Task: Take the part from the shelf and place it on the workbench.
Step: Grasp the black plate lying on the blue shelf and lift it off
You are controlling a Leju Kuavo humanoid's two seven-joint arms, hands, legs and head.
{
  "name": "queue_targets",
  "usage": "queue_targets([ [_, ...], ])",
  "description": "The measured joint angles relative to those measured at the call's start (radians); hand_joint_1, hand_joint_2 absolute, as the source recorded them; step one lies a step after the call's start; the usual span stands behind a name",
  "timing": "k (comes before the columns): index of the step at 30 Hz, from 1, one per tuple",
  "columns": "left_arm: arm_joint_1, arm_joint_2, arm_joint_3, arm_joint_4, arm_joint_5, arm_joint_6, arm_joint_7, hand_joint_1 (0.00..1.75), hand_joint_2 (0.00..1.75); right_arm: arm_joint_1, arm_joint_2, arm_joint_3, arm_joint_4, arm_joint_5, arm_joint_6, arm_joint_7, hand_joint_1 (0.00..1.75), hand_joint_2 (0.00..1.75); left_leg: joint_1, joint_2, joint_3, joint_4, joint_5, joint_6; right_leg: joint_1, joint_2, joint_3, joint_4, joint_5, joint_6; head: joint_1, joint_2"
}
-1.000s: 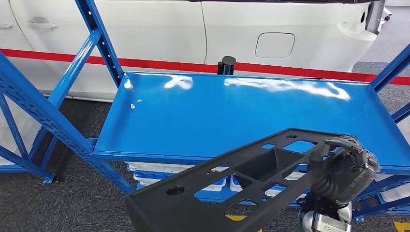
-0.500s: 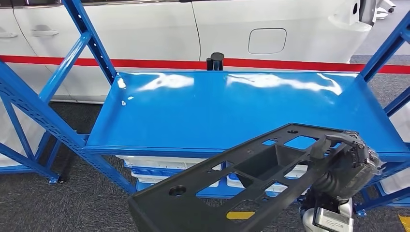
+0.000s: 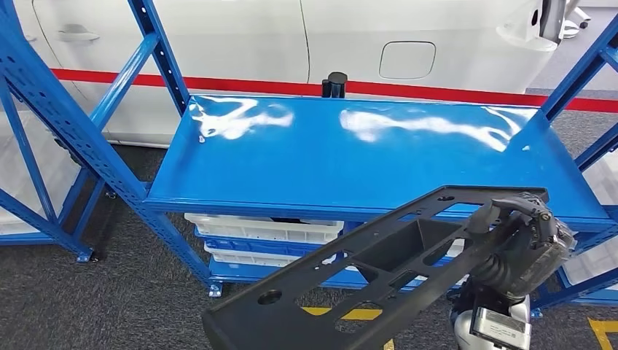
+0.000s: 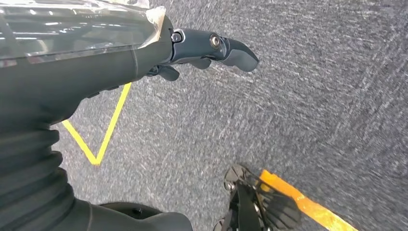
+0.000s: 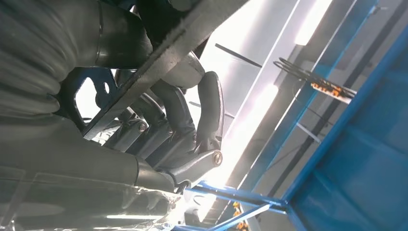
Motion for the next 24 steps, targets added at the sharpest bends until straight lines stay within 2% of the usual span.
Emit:
queue_targets([
  [2, 0.000, -0.001, 0.000, 0.000, 0.002, 0.000, -0.004, 0.00, 1.75, 0.000, -0.002, -0.001, 0.004, -0.001, -0.003, 0.000, 1.75, 1.75, -0.002, 0.003, -0.027, 0.001, 0.019, 0.005, 0.000, 0.001, -0.037, 0.123, -0.080, -0.007, 0.004, 0.000],
  [3, 0.000, -0.002, 0.000, 0.000, 0.003, 0.000, -0.005, 0.00, 1.75, 0.000, -0.003, -0.002, 0.006, -0.001, -0.004, 0.001, 1.75, 1.75, -0.002, 0.004, -0.042, 0.001, 0.030, 0.005, 0.000, 0.001, -0.045, 0.175, -0.099, -0.005, 0.005, 0.000],
  [4, 0.000, -0.002, 0.000, 0.000, 0.004, 0.000, -0.006, 0.00, 1.75, 0.000, -0.004, -0.002, 0.009, -0.002, -0.004, 0.001, 1.75, 1.75, -0.003, 0.005, -0.057, 0.003, 0.040, 0.004, 0.000, 0.001, -0.039, 0.199, -0.099, 0.002, 0.006, 0.000],
  [5, 0.000, -0.002, 0.000, 0.000, 0.004, 0.000, -0.007, 0.00, 1.75, -0.001, -0.005, -0.003, 0.011, -0.002, -0.005, 0.002, 1.75, 1.75, -0.002, 0.006, -0.072, 0.005, 0.049, 0.002, -0.001, 0.001, -0.016, 0.185, -0.082, 0.013, 0.006, 0.000],
  [6, 0.000, -0.002, 0.000, 0.000, 0.004, 0.000, -0.007, 0.00, 1.75, -0.001, -0.005, -0.004, 0.013, -0.004, -0.005, 0.003, 1.75, 1.75, -0.002, 0.006, -0.085, 0.008, 0.058, -0.001, -0.002, 0.000, 0.023, 0.140, -0.059, 0.023, 0.006, 0.000],
  [7, 0.000, -0.003, 0.001, 0.000, 0.005, 0.000, -0.007, 0.00, 1.75, -0.002, -0.006, -0.005, 0.015, -0.005, -0.005, 0.004, 1.75, 1.75, -0.003, 0.006, -0.097, 0.012, 0.065, -0.006, -0.003, 0.000, 0.073, 0.067, -0.046, 0.029, 0.006, 0.000],
  [8, 0.000, -0.003, 0.001, 0.000, 0.005, 0.000, -0.007, 0.00, 1.75, -0.004, -0.007, -0.006, 0.016, -0.007, -0.005, 0.006, 1.75, 1.75, -0.004, 0.006, -0.108, 0.018, 0.072, -0.011, -0.001, 0.002, 0.124, -0.009, -0.044, 0.029, 0.006, 0.000],
  [9, 0.000, -0.003, 0.001, 0.000, 0.006, 0.000, -0.008, 0.00, 1.75, -0.006, -0.008, -0.008, 0.017, -0.009, -0.006, 0.008, 1.75, 1.75, -0.006, 0.005, -0.115, 0.023, 0.079, -0.016, 0.000, 0.002, 0.156, -0.063, -0.049, 0.024, 0.005, 0.000],
  [10, 0.000, -0.004, 0.001, 0.000, 0.006, 0.000, -0.008, 0.00, 1.75, -0.007, -0.008, -0.010, 0.019, -0.010, -0.006, 0.009, 1.75, 1.75, -0.007, 0.005, -0.120, 0.026, 0.086, -0.021, 0.003, 0.003, 0.173, -0.096, -0.057, 0.017, 0.005, 0.000],
  [11, 0.000, -0.004, 0.002, 0.000, 0.006, 0.000, -0.009, 0.00, 1.75, -0.007, -0.010, -0.011, 0.020, -0.011, -0.007, 0.010, 1.75, 1.75, -0.008, 0.005, -0.123, 0.027, 0.093, -0.026, 0.006, 0.004, 0.173, -0.104, -0.058, 0.009, 0.004, 0.000],
  [12, 0.000, -0.004, 0.004, 0.000, 0.006, 0.000, -0.011, 0.00, 1.75, -0.007, -0.011, -0.013, 0.022, -0.012, -0.008, 0.010, 1.75, 1.75, -0.007, 0.004, -0.125, 0.027, 0.099, -0.031, 0.001, 0.004, 0.163, -0.100, -0.053, 0.001, 0.003, 0.000],
  [13, 0.000, -0.004, 0.005, 0.000, 0.006, -0.002, -0.013, 0.00, 1.75, -0.007, -0.012, -0.015, 0.024, -0.012, -0.009, 0.011, 1.75, 1.75, -0.005, 0.003, -0.130, 0.033, 0.092, -0.036, -0.002, 0.003, 0.157, -0.099, -0.047, -0.009, 0.003, 0.000],
  [14, 0.001, -0.004, 0.006, 0.000, 0.005, -0.004, -0.016, 0.00, 1.75, -0.006, -0.013, -0.016, 0.025, -0.013, -0.011, 0.012, 1.75, 1.75, -0.004, 0.001, -0.139, 0.053, 0.066, -0.042, -0.005, 0.002, 0.149, -0.099, -0.038, -0.021, 0.002, 0.000],
  [15, 0.001, -0.004, 0.006, 0.000, 0.004, -0.007, -0.018, 0.00, 1.75, -0.004, -0.013, -0.018, 0.026, -0.014, -0.013, 0.012, 1.75, 1.75, -0.001, 0.000, -0.152, 0.092, 0.022, -0.047, -0.008, 0.000, 0.140, -0.099, -0.028, -0.032, 0.000, 0.000],
  [17, 0.001, -0.004, 0.006, 0.000, -0.001, -0.013, -0.019, 0.00, 1.75, 0.003, -0.014, -0.022, 0.026, -0.017, -0.015, 0.012, 1.75, 1.75, 0.003, -0.001, -0.182, 0.216, -0.079, -0.056, -0.003, -0.003, 0.122, -0.098, -0.009, -0.045, -0.002, 0.000],
  [18, 0.001, -0.003, 0.006, 0.000, -0.003, -0.015, -0.019, 0.00, 1.75, 0.007, -0.015, -0.024, 0.027, -0.019, -0.016, 0.012, 1.75, 1.75, 0.005, -0.001, -0.190, 0.272, -0.103, -0.058, 0.000, -0.004, 0.112, -0.097, 0.001, -0.045, -0.002, 0.000],
  [19, 0.001, -0.003, 0.006, 0.000, -0.005, -0.018, -0.020, 0.00, 1.75, 0.010, -0.016, -0.026, 0.027, -0.021, -0.016, 0.012, 1.75, 1.75, 0.007, -0.001, -0.187, 0.306, -0.106, -0.059, 0.002, -0.004, 0.101, -0.096, 0.011, -0.045, -0.002, 0.000],
  [20, 0.001, -0.003, 0.006, 0.000, -0.006, -0.020, -0.020, 0.00, 1.75, 0.013, -0.016, -0.028, 0.027, -0.023, -0.016, 0.012, 1.75, 1.75, 0.008, -0.001, -0.168, 0.304, -0.088, -0.058, 0.003, -0.004, 0.089, -0.094, 0.019, -0.043, -0.002, 0.000],
  [21, 0.001, -0.003, 0.006, 0.000, -0.006, -0.022, -0.021, 0.00, 1.75, 0.015, -0.017, -0.029, 0.027, -0.027, -0.016, 0.012, 1.75, 1.75, 0.008, -0.002, -0.130, 0.267, -0.062, -0.054, 0.004, -0.004, 0.078, -0.093, 0.027, -0.041, -0.003, 0.000],
  [22, 0.000, -0.003, 0.006, 0.000, -0.006, -0.023, -0.023, 0.00, 1.75, 0.016, -0.017, -0.030, 0.027, -0.030, -0.016, 0.012, 1.75, 1.75, 0.008, -0.003, -0.078, 0.202, -0.043, -0.048, 0.005, -0.003, 0.070, -0.091, 0.034, -0.038, -0.003, 0.000],
  [23, -0.001, -0.003, 0.006, 0.000, -0.007, -0.023, -0.024, 0.00, 1.75, 0.017, -0.018, -0.032, 0.027, -0.035, -0.016, 0.012, 1.75, 1.75, 0.006, -0.005, -0.024, 0.127, -0.035, -0.042, 0.007, -0.003, 0.063, -0.089, 0.040, -0.035, -0.002, 0.000],
  [24, -0.002, -0.003, 0.006, 0.000, -0.007, -0.024, -0.026, 0.00, 1.75, 0.019, -0.020, -0.034, 0.027, -0.039, -0.016, 0.012, 1.75, 1.75, 0.004, -0.007, 0.016, 0.066, -0.036, -0.036, 0.008, -0.003, 0.058, -0.088, 0.047, -0.029, -0.002, 0.000],
])
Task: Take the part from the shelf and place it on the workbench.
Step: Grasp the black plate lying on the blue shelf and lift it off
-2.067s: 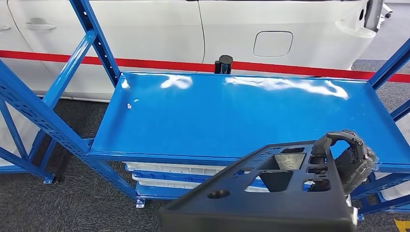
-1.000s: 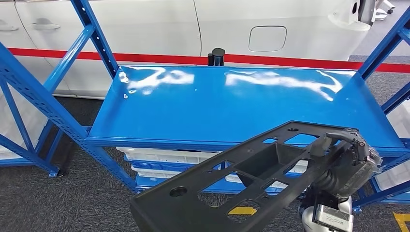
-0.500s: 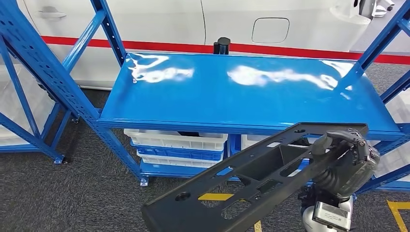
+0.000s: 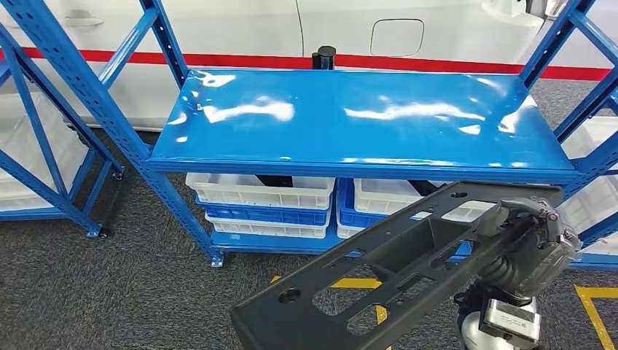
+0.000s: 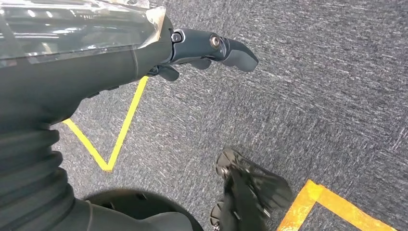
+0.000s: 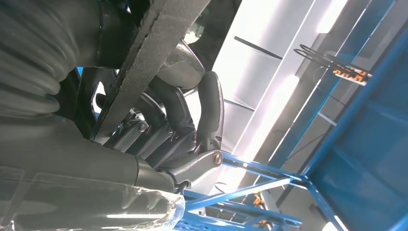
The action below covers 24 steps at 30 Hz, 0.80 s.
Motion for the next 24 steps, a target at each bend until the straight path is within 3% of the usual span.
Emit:
queue_targets([
  [2, -0.001, 0.000, -0.001, 0.000, -0.004, -0.002, -0.002, 0.00, 1.75, 0.003, -0.002, -0.006, 0.001, -0.011, 0.001, -0.005, 1.75, 1.75, -0.008, -0.001, 0.028, -0.056, -0.010, 0.008, 0.000, -0.002, -0.008, 0.000, 0.013, 0.014, 0.000, 0.000],
  [4, 0.000, 0.000, -0.003, 0.000, -0.010, -0.006, -0.003, 0.00, 1.75, 0.013, -0.004, -0.013, 0.002, -0.020, 0.000, -0.015, 1.75, 1.75, -0.011, 0.002, 0.014, -0.067, 0.005, 0.020, -0.002, -0.003, -0.019, 0.005, 0.017, 0.027, 0.000, 0.000],
  [6, 0.001, 0.001, -0.008, 0.000, -0.017, -0.011, -0.002, 0.00, 1.75, 0.026, -0.005, -0.021, 0.002, -0.024, -0.001, -0.022, 1.75, 1.75, -0.008, 0.007, -0.005, -0.077, 0.030, 0.036, -0.003, -0.001, -0.044, 0.051, -0.031, 0.024, 0.004, 0.000],
  [8, 0.001, 0.002, -0.011, 0.000, -0.021, -0.016, -0.002, 0.00, 1.75, 0.035, -0.006, -0.024, 0.002, -0.025, -0.001, -0.024, 1.75, 1.75, -0.007, 0.009, -0.023, -0.077, 0.048, 0.043, -0.005, 0.000, -0.071, 0.129, -0.103, 0.013, 0.009, 0.000],
  [9, 0.001, 0.002, -0.011, 0.000, -0.021, -0.017, -0.002, 0.00, 1.75, 0.037, -0.006, -0.025, 0.002, -0.025, -0.001, -0.025, 1.75, 1.75, -0.008, 0.010, -0.029, -0.077, 0.052, 0.043, -0.005, 0.000, -0.079, 0.156, -0.124, 0.010, 0.010, 0.000],
  [16, 0.001, 0.001, -0.011, 0.000, -0.021, -0.017, -0.002, 0.00, 1.75, 0.039, -0.006, -0.027, 0.002, -0.025, -0.001, -0.025, 1.75, 1.75, -0.008, 0.011, -0.034, -0.077, 0.056, 0.044, -0.006, 0.000, -0.084, 0.181, -0.139, 0.009, 0.009, 0.000],
  [17, 0.001, 0.001, -0.011, 0.000, -0.022, -0.017, -0.002, 0.00, 1.75, 0.042, -0.006, -0.029, 0.002, -0.025, -0.001, -0.026, 1.75, 1.75, -0.008, 0.012, -0.049, -0.076, 0.067, 0.043, -0.007, 0.000, -0.084, 0.215, -0.142, 0.016, 0.010, 0.000],
  [18, 0.001, 0.001, -0.012, 0.000, -0.022, -0.017, -0.002, 0.00, 1.75, 0.045, -0.006, -0.031, 0.002, -0.025, -0.001, -0.027, 1.75, 1.75, -0.008, 0.013, -0.066, -0.075, 0.079, 0.041, -0.009, 0.000, -0.078, 0.243, -0.139, 0.027, 0.011, 0.000],
  [20, 0.001, 0.002, -0.015, -0.001, -0.026, -0.018, 0.001, 0.00, 1.75, 0.054, -0.006, -0.037, 0.002, -0.030, 0.001, -0.028, 1.75, 1.75, -0.008, 0.016, -0.122, -0.058, 0.118, 0.027, -0.015, 0.001, 0.026, 0.159, -0.118, 0.052, 0.012, 0.000],
  [21, 0.002, 0.003, -0.018, -0.001, -0.029, -0.019, 0.004, 0.00, 1.75, 0.057, -0.007, -0.038, 0.003, -0.035, 0.004, -0.026, 1.75, 1.75, -0.007, 0.015, -0.147, -0.032, 0.106, 0.014, -0.018, 0.001, 0.071, 0.080, -0.103, 0.043, 0.011, 0.000],
  [22, 0.003, 0.004, -0.021, -0.001, -0.031, -0.020, 0.006, 0.00, 1.75, 0.060, -0.007, -0.040, 0.003, -0.040, 0.007, -0.024, 1.75, 1.75, -0.005, 0.012, -0.174, 0.026, 0.066, -0.001, -0.019, 0.001, 0.104, 0.007, -0.089, 0.028, 0.010, 0.000],
  [24, 0.004, 0.005, -0.025, -0.001, -0.033, -0.020, 0.008, 0.00, 1.75, 0.067, -0.007, -0.043, 0.005, -0.047, 0.012, -0.021, 1.75, 1.75, 0.000, 0.008, -0.210, 0.176, -0.044, -0.019, -0.015, -0.002, 0.074, -0.009, -0.060, -0.005, 0.006, 0.000],
])
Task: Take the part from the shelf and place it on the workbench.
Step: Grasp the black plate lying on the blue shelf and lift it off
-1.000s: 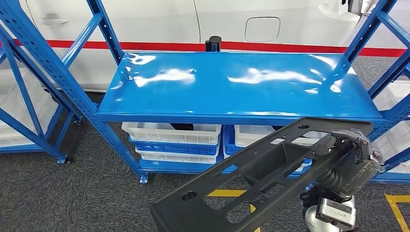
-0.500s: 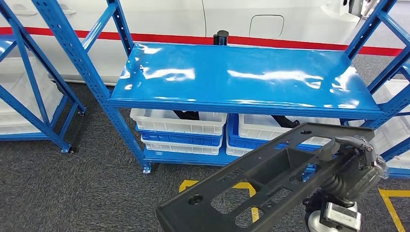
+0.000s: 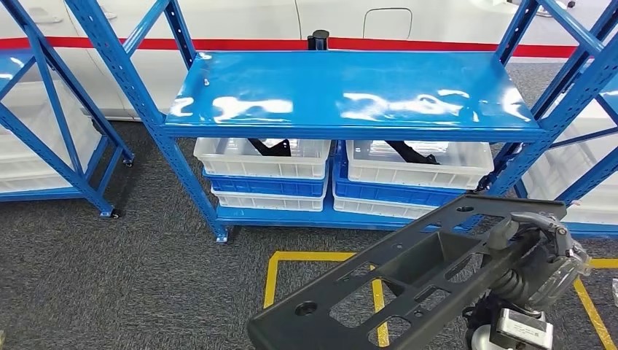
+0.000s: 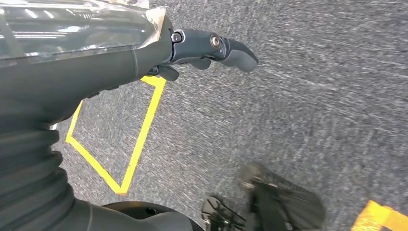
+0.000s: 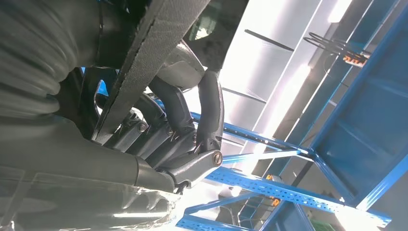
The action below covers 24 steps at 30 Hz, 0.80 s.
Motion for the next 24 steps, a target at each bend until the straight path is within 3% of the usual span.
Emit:
queue_targets([
  [1, 0.000, 0.000, -0.001, 0.000, -0.001, 0.000, 0.000, 0.00, 1.75, 0.004, 0.000, -0.002, 0.000, -0.001, 0.000, -0.001, 1.75, 1.75, 0.000, -0.001, -0.004, 0.061, -0.025, -0.001, 0.003, 0.000, -0.015, 0.002, 0.013, -0.001, -0.001, 0.000],
  [2, 0.000, 0.000, -0.002, 0.000, -0.003, 0.000, -0.001, 0.00, 1.75, 0.008, 0.000, -0.004, 0.000, -0.004, 0.000, -0.004, 1.75, 1.75, 0.000, -0.002, 0.007, 0.082, -0.016, 0.000, 0.006, -0.001, -0.028, 0.003, 0.023, 0.000, -0.001, 0.000],
  [3, 0.000, 0.000, -0.004, 0.000, -0.005, 0.000, -0.003, 0.00, 1.75, 0.013, 0.000, -0.006, 0.000, -0.007, 0.000, -0.008, 1.75, 1.75, 0.000, -0.002, 0.036, 0.065, 0.008, 0.003, 0.007, -0.001, -0.042, 0.006, 0.032, 0.002, -0.001, 0.000],
  [4, 0.000, 0.000, -0.006, 0.000, -0.007, 0.000, -0.006, 0.00, 1.75, 0.018, 0.000, -0.008, -0.001, -0.011, 0.000, -0.012, 1.75, 1.75, 0.000, -0.003, 0.083, 0.014, 0.033, 0.008, 0.008, -0.001, -0.054, 0.008, 0.040, 0.004, -0.002, 0.000],
  [6, -0.001, 0.000, -0.012, 0.000, -0.009, 0.000, -0.010, 0.00, 1.75, 0.024, 0.000, -0.012, -0.003, -0.017, -0.001, -0.017, 1.75, 1.75, -0.002, -0.007, 0.190, -0.131, 0.045, 0.019, 0.011, 0.000, -0.069, 0.011, 0.053, 0.012, -0.001, 0.000],
  [8, -0.002, 0.001, -0.015, 0.000, -0.013, 0.001, -0.013, 0.00, 1.75, 0.027, 0.000, -0.016, -0.006, -0.020, -0.001, -0.022, 1.75, 1.75, -0.008, -0.010, 0.242, -0.221, 0.029, 0.027, 0.013, -0.001, -0.080, 0.011, 0.067, 0.024, 0.000, 0.000],
  [10, -0.002, 0.001, -0.018, 0.000, -0.019, 0.003, -0.016, 0.00, 1.75, 0.033, 0.000, -0.019, -0.010, -0.026, -0.001, -0.027, 1.75, 1.75, -0.013, -0.007, 0.238, -0.242, 0.034, 0.038, 0.011, -0.001, -0.092, 0.011, 0.079, 0.037, 0.000, 0.000],
  [12, -0.001, 0.001, -0.021, 0.000, -0.020, 0.003, -0.018, 0.00, 1.75, 0.043, 0.000, -0.022, -0.014, -0.033, -0.001, -0.031, 1.75, 1.75, -0.012, 0.002, 0.228, -0.252, 0.050, 0.051, 0.010, 0.001, -0.114, 0.032, 0.068, 0.042, 0.000, 0.000],
  [15, 0.000, 0.001, -0.024, 0.000, -0.020, 0.004, -0.019, 0.00, 1.75, 0.054, -0.001, -0.025, -0.018, -0.039, 0.001, -0.036, 1.75, 1.75, -0.013, 0.017, 0.208, -0.255, 0.069, 0.064, 0.009, 0.004, -0.176, 0.175, -0.014, 0.033, 0.008, 0.000],
  [17, 0.000, 0.001, -0.025, 0.000, -0.020, 0.003, -0.019, 0.00, 1.75, 0.063, -0.002, -0.027, -0.018, -0.043, 0.002, -0.039, 1.75, 1.75, -0.014, 0.031, 0.194, -0.254, 0.079, 0.064, 0.007, 0.004, -0.212, 0.286, -0.062, 0.036, 0.010, 0.000],
  [18, 0.001, 0.001, -0.025, 0.000, -0.020, 0.003, -0.019, 0.00, 1.75, 0.068, -0.002, -0.027, -0.018, -0.044, 0.002, -0.041, 1.75, 1.75, -0.013, 0.040, 0.188, -0.254, 0.084, 0.062, 0.005, 0.004, -0.205, 0.296, -0.066, 0.044, 0.011, 0.000],
  [19, 0.001, 0.001, -0.025, 0.000, -0.020, 0.003, -0.019, 0.00, 1.75, 0.071, -0.003, -0.027, -0.018, -0.046, 0.003, -0.042, 1.75, 1.75, -0.012, 0.050, 0.182, -0.252, 0.088, 0.059, 0.002, 0.000, -0.174, 0.260, -0.055, 0.054, 0.011, 0.000],
  [21, 0.001, 0.001, -0.026, 0.000, -0.020, 0.003, -0.019, 0.00, 1.75, 0.072, -0.003, -0.028, -0.021, -0.047, 0.003, -0.043, 1.75, 1.75, -0.011, 0.070, 0.172, -0.243, 0.090, 0.051, -0.002, -0.033, -0.075, 0.106, -0.015, 0.075, 0.012, 0.000],
  [23, 0.001, 0.001, -0.026, 0.000, -0.019, 0.003, -0.020, 0.00, 1.75, 0.072, -0.004, -0.028, -0.023, -0.047, 0.003, -0.044, 1.75, 1.75, -0.015, 0.087, 0.165, -0.231, 0.090, 0.042, -0.001, -0.058, -0.019, 0.007, 0.007, 0.072, 0.011, 0.000],
  [24, 0.001, 0.001, -0.027, 0.000, -0.019, 0.003, -0.020, 0.00, 1.75, 0.074, -0.004, -0.028, -0.024, -0.048, 0.004, -0.044, 1.75, 1.75, -0.018, 0.094, 0.163, -0.228, 0.091, 0.037, 0.002, -0.056, -0.019, -0.001, 0.008, 0.064, 0.009, 0.000],
])
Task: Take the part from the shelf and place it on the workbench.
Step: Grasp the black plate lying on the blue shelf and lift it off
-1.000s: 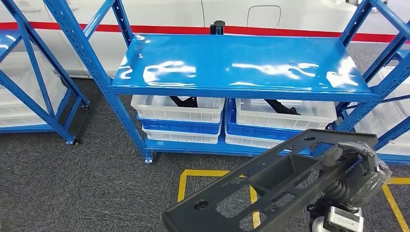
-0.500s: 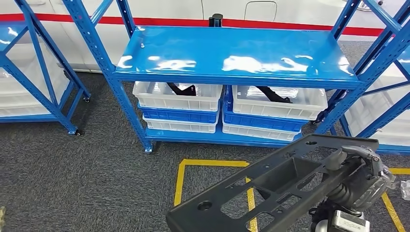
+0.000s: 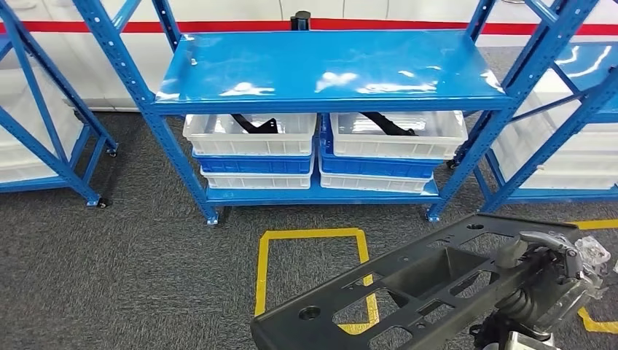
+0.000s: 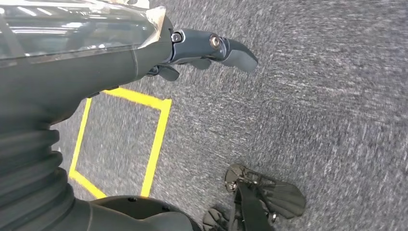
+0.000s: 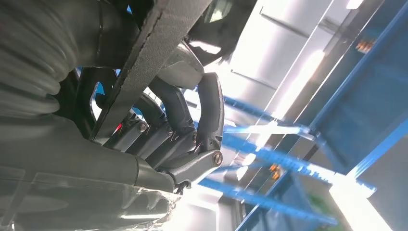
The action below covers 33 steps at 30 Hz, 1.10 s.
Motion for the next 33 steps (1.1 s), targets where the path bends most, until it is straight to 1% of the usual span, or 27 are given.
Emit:
queue_targets([
  [2, 0.000, -0.001, -0.001, 0.000, 0.000, 0.000, -0.001, 0.00, 1.75, 0.004, 0.000, -0.001, -0.002, 0.000, 0.000, 0.000, 1.75, 1.75, 0.003, 0.008, 0.000, 0.003, 0.000, -0.009, -0.002, 0.021, -0.007, 0.003, 0.007, -0.015, -0.003, 0.000],
  [4, -0.001, -0.001, -0.002, 0.000, 0.001, 0.000, -0.001, 0.00, 1.75, 0.004, 0.000, -0.002, -0.004, 0.000, 0.001, 0.000, 1.75, 1.75, 0.011, -0.030, -0.014, 0.039, -0.035, -0.022, -0.008, 0.039, -0.013, 0.002, 0.016, -0.032, -0.004, 0.000],
  [6, 0.000, -0.001, -0.003, 0.000, 0.001, 0.000, -0.002, 0.00, 1.75, 0.003, 0.000, -0.002, -0.007, 0.001, 0.002, 0.000, 1.75, 1.75, 0.015, -0.082, -0.063, 0.158, -0.110, -0.031, -0.009, 0.059, -0.021, 0.001, 0.025, -0.047, -0.006, 0.000],
  [7, 0.001, -0.001, -0.003, 0.000, 0.001, 0.000, -0.002, 0.00, 1.75, 0.003, 0.001, -0.002, -0.007, 0.001, 0.002, 0.000, 1.75, 1.75, 0.015, -0.092, -0.091, 0.229, -0.143, -0.033, -0.008, 0.069, -0.026, 0.002, 0.030, -0.052, -0.006, 0.000],
  [8, 0.002, -0.001, -0.003, 0.000, 0.001, 0.000, -0.002, 0.00, 1.75, 0.004, 0.001, -0.002, -0.007, 0.001, 0.003, 0.000, 1.75, 1.75, 0.016, -0.095, -0.113, 0.283, -0.162, -0.033, -0.006, 0.081, -0.030, 0.002, 0.033, -0.054, -0.006, 0.000],
  [9, 0.003, -0.001, -0.003, 0.000, 0.001, 0.000, -0.002, 0.00, 1.75, 0.005, 0.001, -0.002, -0.007, 0.001, 0.003, 0.000, 1.75, 1.75, 0.016, -0.097, -0.116, 0.298, -0.159, -0.031, -0.005, 0.093, -0.033, 0.002, 0.035, -0.055, -0.006, 0.000],
  [10, 0.003, -0.001, -0.003, 0.000, 0.001, 0.000, -0.002, 0.00, 1.75, 0.006, 0.001, -0.002, -0.007, 0.001, 0.003, 0.000, 1.75, 1.75, 0.017, -0.100, -0.099, 0.272, -0.137, -0.028, -0.005, 0.106, -0.034, 0.002, 0.037, -0.054, -0.006, 0.000],
  [11, 0.003, -0.001, -0.003, 0.000, 0.001, -0.002, -0.004, 0.00, 1.75, 0.006, 0.001, -0.002, -0.007, 0.001, 0.003, -0.001, 1.75, 1.75, 0.017, -0.109, -0.066, 0.212, -0.103, -0.024, -0.005, 0.118, -0.034, 0.002, 0.039, -0.052, -0.006, 0.000],
  [13, 0.003, -0.001, -0.003, 0.000, 0.001, -0.010, -0.012, 0.00, 1.75, 0.004, 0.001, -0.002, -0.007, 0.002, 0.005, -0.002, 1.75, 1.75, 0.020, -0.158, 0.005, 0.075, -0.046, -0.014, -0.002, 0.141, -0.035, 0.004, 0.043, -0.045, -0.006, 0.000],
  [14, 0.004, -0.001, -0.004, 0.000, 0.001, -0.015, -0.018, 0.00, 1.75, 0.001, 0.001, -0.002, -0.007, 0.003, 0.006, -0.002, 1.75, 1.75, 0.020, -0.177, 0.027, 0.030, -0.035, -0.011, -0.001, 0.151, -0.040, 0.005, 0.046, -0.040, -0.006, 0.000],
  [15, 0.004, -0.001, -0.005, 0.000, 0.000, -0.019, -0.023, 0.00, 1.75, -0.001, 0.001, -0.002, -0.007, 0.003, 0.007, -0.003, 1.75, 1.75, 0.019, -0.188, 0.035, 0.009, -0.034, -0.010, -0.001, 0.161, -0.046, 0.006, 0.050, -0.035, -0.005, 0.000],
  [17, 0.004, -0.002, -0.007, 0.000, -0.001, -0.025, -0.029, 0.00, 1.75, -0.003, 0.002, -0.002, -0.007, 0.004, 0.007, -0.004, 1.75, 1.75, 0.016, -0.171, 0.034, 0.001, -0.033, -0.006, -0.004, 0.181, -0.061, 0.004, 0.059, -0.020, -0.006, 0.000],
  [18, 0.004, -0.003, -0.008, 0.000, -0.001, -0.028, -0.031, 0.00, 1.75, -0.001, 0.002, -0.003, -0.008, 0.005, 0.007, -0.004, 1.75, 1.75, 0.016, -0.159, 0.032, -0.003, -0.028, -0.001, -0.004, 0.174, -0.070, 0.008, 0.059, -0.015, -0.006, 0.000],
  [19, 0.003, -0.003, -0.009, 0.000, -0.001, -0.033, -0.032, 0.00, 1.75, 0.000, 0.002, -0.004, -0.008, 0.007, 0.006, -0.004, 1.75, 1.75, 0.017, -0.146, 0.031, -0.008, -0.022, 0.005, -0.002, 0.154, -0.082, 0.024, 0.051, -0.014, -0.004, 0.000],
  [21, 0.004, -0.003, -0.009, 0.000, -0.001, -0.047, -0.032, 0.00, 1.75, 0.000, 0.003, -0.006, -0.010, 0.010, 0.005, -0.004, 1.75, 1.75, 0.019, -0.118, 0.027, -0.015, -0.014, 0.014, 0.002, 0.097, -0.126, 0.114, 0.002, -0.022, 0.003, 0.000],
  [22, 0.006, -0.003, -0.009, 0.000, -0.001, -0.053, -0.032, 0.00, 1.75, 0.001, 0.004, -0.007, -0.011, 0.012, 0.004, -0.004, 1.75, 1.75, 0.018, -0.103, 0.023, -0.015, -0.012, 0.016, 0.004, 0.081, -0.157, 0.186, -0.031, -0.026, 0.007, 0.000],
  [23, 0.008, -0.003, -0.009, 0.000, -0.001, -0.058, -0.031, 0.00, 1.75, 0.003, 0.004, -0.007, -0.011, 0.013, 0.003, -0.004, 1.75, 1.75, 0.016, -0.088, 0.020, -0.014, -0.011, 0.017, 0.004, 0.075, -0.184, 0.253, -0.057, -0.026, 0.009, 0.000],
  [24, 0.010, -0.003, -0.009, 0.000, -0.001, -0.060, -0.031, 0.00, 1.75, 0.005, 0.005, -0.007, -0.011, 0.013, 0.003, -0.004, 1.75, 1.75, 0.015, -0.073, 0.018, -0.014, -0.010, 0.017, 0.003, 0.073, -0.198, 0.296, -0.072, -0.024, 0.009, 0.000],
  [25, 0.010, -0.003, -0.010, 0.000, -0.001, -0.062, -0.031, 0.00, 1.75, 0.007, 0.006, -0.008, -0.011, 0.014, 0.003, -0.004, 1.75, 1.75, 0.015, -0.059, 0.016, -0.013, -0.010, 0.017, 0.003, 0.071, -0.191, 0.300, -0.071, -0.018, 0.009, 0.000],
  [26, 0.010, -0.003, -0.010, 0.000, -0.001, -0.063, -0.031, 0.00, 1.75, 0.008, 0.006, -0.008, -0.011, 0.014, 0.003, -0.004, 1.75, 1.75, 0.014, -0.047, 0.016, -0.012, -0.009, 0.016, 0.003, 0.066, -0.161, 0.257, -0.055, -0.010, 0.010, 0.000],
  [27, 0.010, -0.003, -0.010, 0.000, -0.001, -0.063, -0.031, 0.00, 1.75, 0.008, 0.006, -0.008, -0.012, 0.014, 0.002, -0.004, 1.75, 1.75, 0.014, -0.037, 0.016, -0.011, -0.009, 0.015, 0.003, 0.054, -0.114, 0.183, -0.032, -0.003, 0.010, 0.000],
  [28, 0.009, -0.003, -0.010, 0.000, -0.001, -0.063, -0.031, 0.00, 1.75, 0.007, 0.007, -0.009, -0.012, 0.014, 0.002, -0.004, 1.75, 1.75, 0.011, -0.027, 0.016, -0.009, -0.010, 0.012, 0.005, 0.035, -0.067, 0.104, -0.011, -0.002, 0.010, 0.000],
  [29, 0.008, -0.003, -0.011, 0.000, -0.001, -0.064, -0.031, 0.00, 1.75, 0.007, 0.007, -0.009, -0.014, 0.014, 0.002, -0.004, 1.75, 1.75, 0.008, -0.020, 0.016, -0.007, -0.010, 0.008, 0.007, 0.021, -0.032, 0.043, 0.004, -0.005, 0.010, 0.000],
  [30, 0.008, -0.003, -0.011, 0.000, -0.001, -0.064, -0.031, 0.00, 1.75, 0.007, 0.008, -0.010, -0.014, 0.014, 0.002, -0.005, 1.75, 1.75, 0.004, -0.014, 0.015, -0.004, -0.010, 0.003, 0.010, 0.011, -0.014, 0.009, 0.012, -0.011, 0.008, 0.000],
  [31, 0.008, -0.003, -0.012, 0.000, -0.001, -0.065, -0.031, 0.00, 1.75, 0.007, 0.008, -0.010, -0.015, 0.014, 0.001, -0.005, 1.75, 1.75, 0.002, -0.007, 0.015, -0.003, -0.010, -0.001, 0.012, 0.011, -0.013, -0.001, 0.015, -0.019, 0.007, 0.000],
  [32, 0.008, -0.003, -0.012, 0.000, -0.001, -0.065, -0.031, 0.00, 1.75, 0.009, 0.009, -0.011, -0.016, 0.014, 0.001, -0.005, 1.75, 1.75, 0.002, -0.001, 0.015, -0.003, -0.010, -0.005, 0.011, 0.020, -0.017, -0.001, 0.018, -0.026, 0.006, 0.000],
  [33, 0.007, -0.003, -0.012, 0.000, -0.001, -0.066, -0.031, 0.00, 1.75, 0.010, 0.010, -0.012, -0.016, 0.014, 0.001, -0.005, 1.75, 1.75, 0.004, -0.005, 0.014, 0.001, -0.013, -0.011, 0.007, 0.027, -0.019, -0.001, 0.021, -0.032, 0.005, 0.000],
])
